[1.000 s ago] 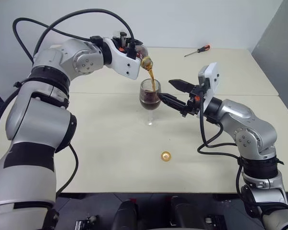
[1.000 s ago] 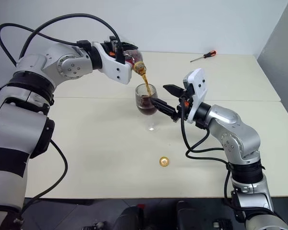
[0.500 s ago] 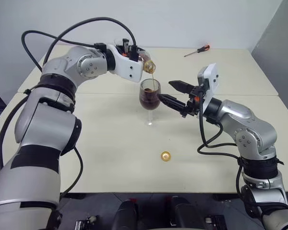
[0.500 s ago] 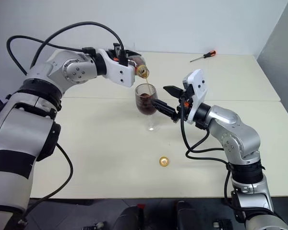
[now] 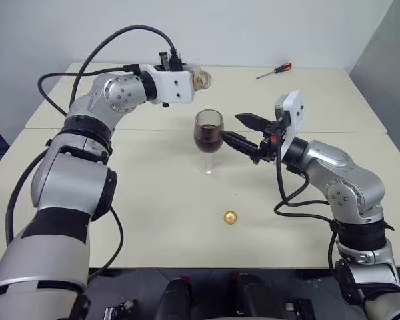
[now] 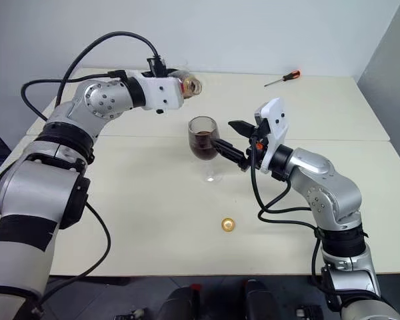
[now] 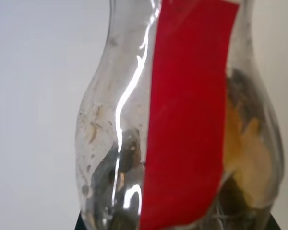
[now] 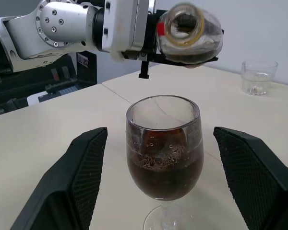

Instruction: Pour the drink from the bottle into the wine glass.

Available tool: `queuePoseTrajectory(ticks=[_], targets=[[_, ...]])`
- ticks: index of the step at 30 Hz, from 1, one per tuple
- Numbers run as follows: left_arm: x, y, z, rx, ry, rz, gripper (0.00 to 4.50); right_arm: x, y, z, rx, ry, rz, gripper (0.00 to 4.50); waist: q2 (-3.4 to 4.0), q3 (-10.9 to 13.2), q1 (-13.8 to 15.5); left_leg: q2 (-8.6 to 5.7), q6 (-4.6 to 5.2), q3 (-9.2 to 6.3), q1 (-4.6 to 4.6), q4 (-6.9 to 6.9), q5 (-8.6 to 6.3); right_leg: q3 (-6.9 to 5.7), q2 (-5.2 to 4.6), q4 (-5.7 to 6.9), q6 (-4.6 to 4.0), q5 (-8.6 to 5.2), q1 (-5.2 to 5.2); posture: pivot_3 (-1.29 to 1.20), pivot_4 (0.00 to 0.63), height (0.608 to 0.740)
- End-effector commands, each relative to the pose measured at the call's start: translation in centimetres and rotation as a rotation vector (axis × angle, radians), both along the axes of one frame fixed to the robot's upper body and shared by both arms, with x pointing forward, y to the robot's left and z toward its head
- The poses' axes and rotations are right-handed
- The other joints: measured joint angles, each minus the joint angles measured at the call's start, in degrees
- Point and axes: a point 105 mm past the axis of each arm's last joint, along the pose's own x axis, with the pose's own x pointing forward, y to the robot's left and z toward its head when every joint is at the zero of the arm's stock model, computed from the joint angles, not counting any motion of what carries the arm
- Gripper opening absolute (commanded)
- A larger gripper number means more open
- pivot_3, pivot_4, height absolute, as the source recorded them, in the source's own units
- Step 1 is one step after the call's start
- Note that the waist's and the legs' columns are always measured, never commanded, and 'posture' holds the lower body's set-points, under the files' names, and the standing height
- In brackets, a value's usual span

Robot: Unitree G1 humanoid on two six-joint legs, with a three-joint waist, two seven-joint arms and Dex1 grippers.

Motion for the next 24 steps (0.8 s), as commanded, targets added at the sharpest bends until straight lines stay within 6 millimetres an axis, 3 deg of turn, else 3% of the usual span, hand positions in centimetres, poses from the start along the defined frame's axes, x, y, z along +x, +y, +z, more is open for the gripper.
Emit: queuePoseTrajectory(ticks=[1,7,12,17,24], targets=[[-0.4,0.1,3.2,-0.206,-0.009,-0.032,1.19,-0.9,0.0,1.3,0.014,-0.050,0.020,3.79,0.00,0.0,0.0,0.00,0.00,0.00,0.00,0.00,0.00,0.00,0.00,0.00,0.00,0.00,0.00,0.00,0.150,0.740],[-0.3,2.1,5.3,-0.512,0.070,-0.028,1.19,-1.8,0.0,1.5,0.019,-0.056,0.054,3.79,0.00,0.0,-0.1,0.02,0.00,0.00,0.01,0.02,0.00,0.00,0.00,0.03,0.00,0.00,0.00,0.00,0.150,0.740],[-0.3,6.1,6.1,-0.769,0.091,0.044,1.19,-3.3,-0.1,1.5,0.008,-0.070,0.101,3.79,0.00,0.0,-0.2,0.04,0.00,-0.01,0.03,0.02,0.00,0.01,-0.01,0.06,0.00,0.00,0.00,0.00,0.150,0.740],[-0.7,11.3,4.2,-0.960,0.085,0.202,1.19,-4.8,-0.5,0.4,-0.032,-0.061,0.134,3.79,0.00,0.0,-0.2,0.16,0.00,-0.06,0.05,0.03,0.00,0.02,-0.11,0.08,0.00,0.00,0.00,0.00,0.150,0.740],[-2.3,17.1,-1.2,-1.060,0.086,0.421,1.19,-6.1,-0.5,-1.7,-0.052,-0.052,0.155,3.79,-0.02,0.0,0.0,0.18,-0.01,-0.14,0.06,0.09,0.00,0.02,-0.17,0.09,0.00,0.00,0.06,0.00,0.150,0.740]])
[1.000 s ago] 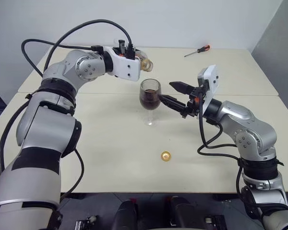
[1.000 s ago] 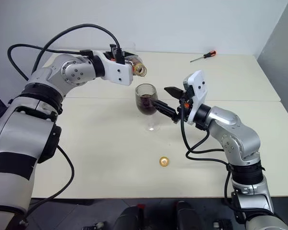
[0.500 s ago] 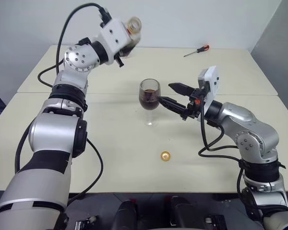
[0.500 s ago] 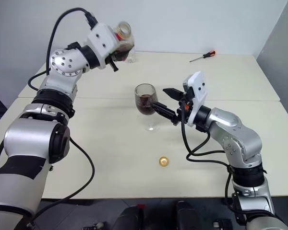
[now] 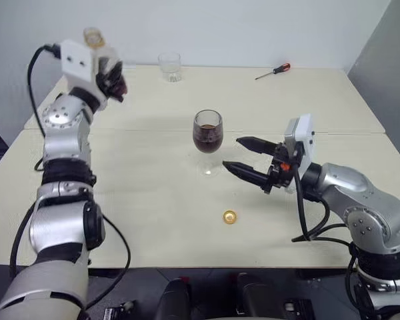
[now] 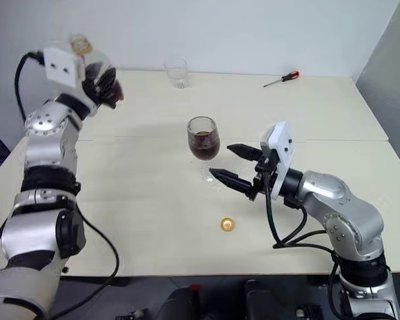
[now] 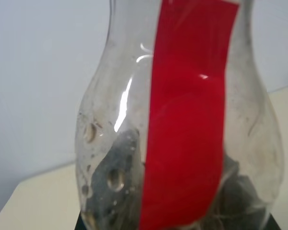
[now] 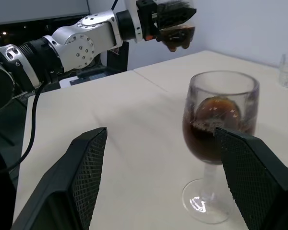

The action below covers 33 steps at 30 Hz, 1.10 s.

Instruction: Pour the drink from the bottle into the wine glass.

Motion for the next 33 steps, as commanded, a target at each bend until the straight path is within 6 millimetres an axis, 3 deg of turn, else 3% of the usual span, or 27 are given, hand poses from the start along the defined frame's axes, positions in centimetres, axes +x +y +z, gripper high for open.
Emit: queuePoseTrajectory(ticks=[1,8,15,27,33], targets=[[-1.5,2.5,0.9,-0.062,-0.063,0.074,1.19,-1.4,0.1,0.3,0.001,-0.073,0.041,3.79,-0.01,0.0,0.1,0.00,0.00,-0.01,-0.01,0.03,0.00,0.00,0.00,0.00,0.00,0.00,0.00,0.00,0.150,0.740],[-2.4,4.7,-2.4,-0.198,-0.017,0.121,1.19,-3.6,0.5,-1.5,-0.024,-0.149,0.123,3.79,-0.18,-0.1,0.3,-0.06,0.01,-0.16,-0.01,0.17,-0.01,-0.08,-0.01,-0.03,0.00,0.00,0.17,0.00,0.150,0.740],[-2.5,4.6,-5.5,-0.308,0.014,0.123,1.19,-2.7,0.5,-3.6,-0.032,-0.157,0.090,3.79,-0.23,-0.1,0.3,-0.06,0.00,-0.13,0.08,0.18,-0.01,-0.10,0.00,-0.03,0.01,0.00,0.24,0.00,0.150,0.740],[-2.0,3.6,-7.8,-0.360,0.054,0.127,1.19,-1.6,0.4,-3.6,-0.014,-0.152,0.051,3.79,-0.26,-0.2,0.3,-0.06,0.00,-0.15,0.07,0.17,-0.01,-0.09,0.00,-0.04,0.00,0.00,0.24,0.00,0.150,0.740],[-1.8,4.1,-10.3,-0.352,0.137,0.177,1.19,-1.2,0.4,-3.8,-0.007,-0.133,0.033,3.79,-0.27,-0.2,0.2,-0.08,0.00,-0.14,0.08,0.17,-0.01,-0.09,0.01,-0.04,0.00,0.00,0.24,0.00,0.150,0.740]])
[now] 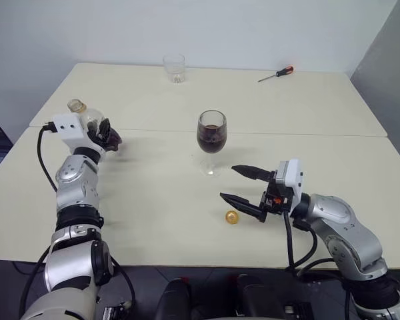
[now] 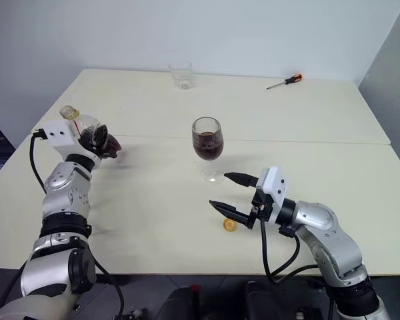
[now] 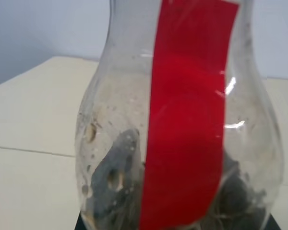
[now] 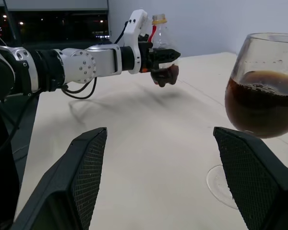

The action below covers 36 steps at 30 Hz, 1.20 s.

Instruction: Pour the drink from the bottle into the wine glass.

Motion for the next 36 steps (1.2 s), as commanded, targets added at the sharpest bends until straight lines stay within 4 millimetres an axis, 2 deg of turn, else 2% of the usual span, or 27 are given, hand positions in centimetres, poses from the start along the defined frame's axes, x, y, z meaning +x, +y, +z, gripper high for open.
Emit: queuePoseTrajectory(ticks=[1,5,13,14,15,16,20,22,23,31,36], targets=[[-0.1,0.6,0.1,0.035,0.002,0.032,1.19,0.1,0.0,0.9,0.016,-0.039,-0.010,3.79,0.00,0.0,0.0,0.00,0.00,0.01,0.01,0.00,0.00,0.00,0.00,0.00,0.00,0.00,0.00,0.00,0.150,0.740],[-0.2,0.9,-0.8,0.044,0.031,0.039,1.19,0.2,0.1,1.0,0.019,-0.041,-0.016,3.79,-0.01,0.0,0.0,0.00,0.00,0.01,0.01,0.00,0.00,0.00,0.00,0.00,0.00,0.00,0.00,0.00,0.150,0.740],[-0.1,0.6,-0.5,0.067,0.018,0.040,1.19,0.7,0.0,1.1,0.014,-0.048,-0.024,3.79,-0.02,0.0,0.0,0.00,0.00,0.01,0.01,-0.01,0.00,0.00,0.00,0.00,0.00,0.00,0.00,0.00,0.150,0.740],[-0.1,0.6,-0.4,0.066,0.016,0.040,1.89,0.7,0.0,1.2,0.014,-0.051,-0.024,3.79,-0.02,0.0,0.0,0.00,0.00,0.01,0.01,-0.01,0.00,0.00,0.00,0.00,0.00,0.00,0.00,0.00,0.150,0.740],[-0.1,0.6,-0.4,0.066,0.015,0.040,2.11,0.7,0.0,1.2,0.014,-0.053,-0.024,3.79,-0.02,0.0,0.0,0.00,0.00,0.01,0.01,-0.01,0.00,0.00,0.00,0.00,0.00,0.00,0.00,0.00,0.150,0.740],[-0.1,0.6,-0.3,0.064,0.013,0.040,2.55,0.7,0.0,1.2,0.013,-0.054,-0.025,3.79,-0.02,0.0,0.0,0.00,0.00,0.02,0.01,-0.01,0.00,0.00,0.00,0.00,0.00,0.00,0.00,0.00,0.150,0.740],[-0.1,0.6,-0.2,0.060,0.009,0.036,3.67,0.8,-0.1,1.2,0.011,-0.054,-0.028,3.79,-0.02,0.0,0.0,0.00,0.00,0.01,0.01,-0.01,0.00,0.00,0.00,0.00,0.00,0.00,0.00,0.00,0.150,0.740],[-0.2,0.7,-0.2,0.057,0.008,0.033,4.39,0.8,-0.2,1.2,0.008,-0.054,-0.030,3.79,-0.02,0.0,0.0,0.00,0.00,0.01,0.01,-0.01,0.00,0.00,-0.01,0.00,0.00,0.00,0.00,0.00,0.150,0.740],[-0.2,0.7,-0.2,0.056,0.007,0.033,4.49,0.8,-0.2,1.2,0.008,-0.054,-0.030,3.79,-0.02,0.0,0.0,0.00,0.00,0.01,0.01,-0.01,0.00,0.00,0.00,0.00,0.00,0.00,0.00,0.00,0.150,0.740],[-1.3,0.2,0.4,0.036,-0.018,-0.005,4.49,0.6,-0.4,1.2,-0.011,-0.075,-0.024,3.79,-0.02,0.0,0.0,0.04,0.00,-0.01,0.01,-0.03,0.00,0.04,-0.01,0.00,0.00,0.00,0.00,0.00,0.150,0.740],[-2.8,-0.3,0.8,0.035,-0.016,-0.022,4.49,0.3,-0.7,1.3,-0.017,-0.075,-0.027,3.79,-0.02,0.0,0.0,0.10,0.00,-0.05,0.01,-0.02,0.00,0.12,-0.06,-0.01,0.00,0.00,0.01,0.00,0.150,0.740]])
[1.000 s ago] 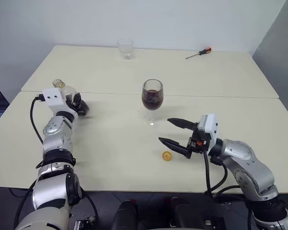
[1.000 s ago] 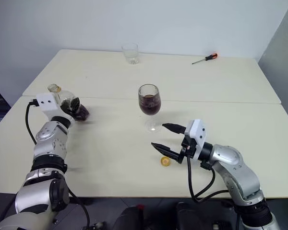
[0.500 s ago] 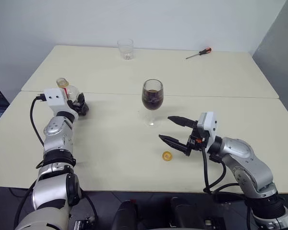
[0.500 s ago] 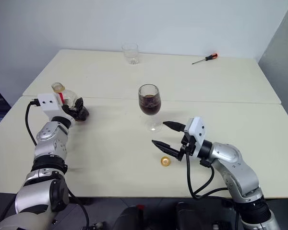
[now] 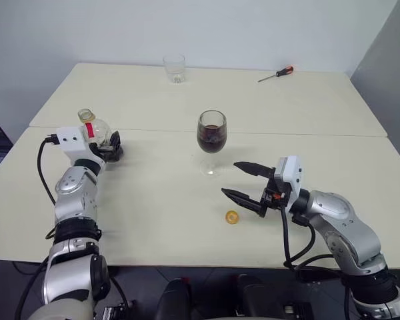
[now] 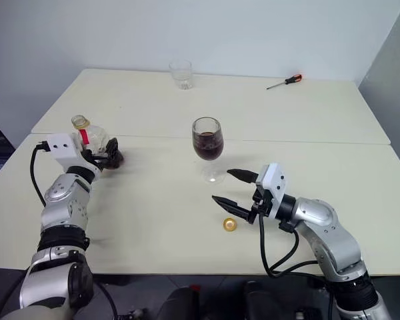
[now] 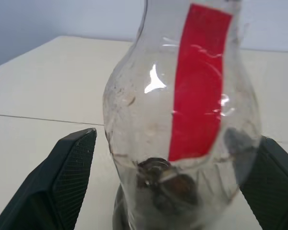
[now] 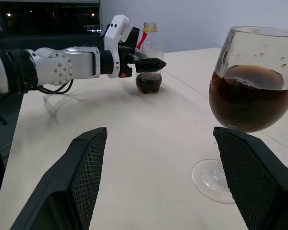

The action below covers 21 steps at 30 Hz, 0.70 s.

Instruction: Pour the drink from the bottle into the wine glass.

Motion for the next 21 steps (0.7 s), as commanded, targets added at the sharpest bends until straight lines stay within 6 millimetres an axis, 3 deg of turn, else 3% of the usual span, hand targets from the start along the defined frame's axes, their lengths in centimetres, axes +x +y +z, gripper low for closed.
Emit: queuePoseTrajectory(ticks=[1,8,14,21], targets=[[-1.1,-0.2,2.0,-0.002,-0.051,-0.011,4.49,-0.5,-0.4,1.3,0.009,-0.057,-0.001,3.79,0.00,0.0,0.0,0.01,0.00,-0.02,0.00,0.00,0.00,0.00,0.00,0.00,0.00,0.00,0.01,0.00,0.150,0.740],[-3.6,-0.2,1.6,-0.009,-0.007,-0.005,4.49,-1.0,-1.1,1.5,0.003,-0.049,-0.027,3.79,0.00,0.0,0.0,0.04,0.00,-0.04,0.01,-0.01,0.00,0.01,-0.02,-0.02,0.00,0.00,0.03,0.00,0.150,0.740],[-6.7,-0.7,1.0,-0.033,0.045,-0.029,4.49,-1.2,-2.8,1.3,0.004,-0.013,-0.134,3.79,0.00,0.0,0.1,0.08,-0.01,-0.06,0.04,-0.07,0.00,0.01,-0.06,-0.04,0.00,-0.01,0.06,0.00,0.150,0.740],[-9.2,-3.6,0.8,0.023,0.098,-0.106,4.49,1.3,-7.1,1.1,0.085,0.048,-0.551,3.79,-0.02,0.0,0.1,0.03,-0.03,-0.03,0.08,-0.15,0.01,0.05,-0.13,-0.07,0.01,-0.02,0.09,0.00,0.150,0.740]])
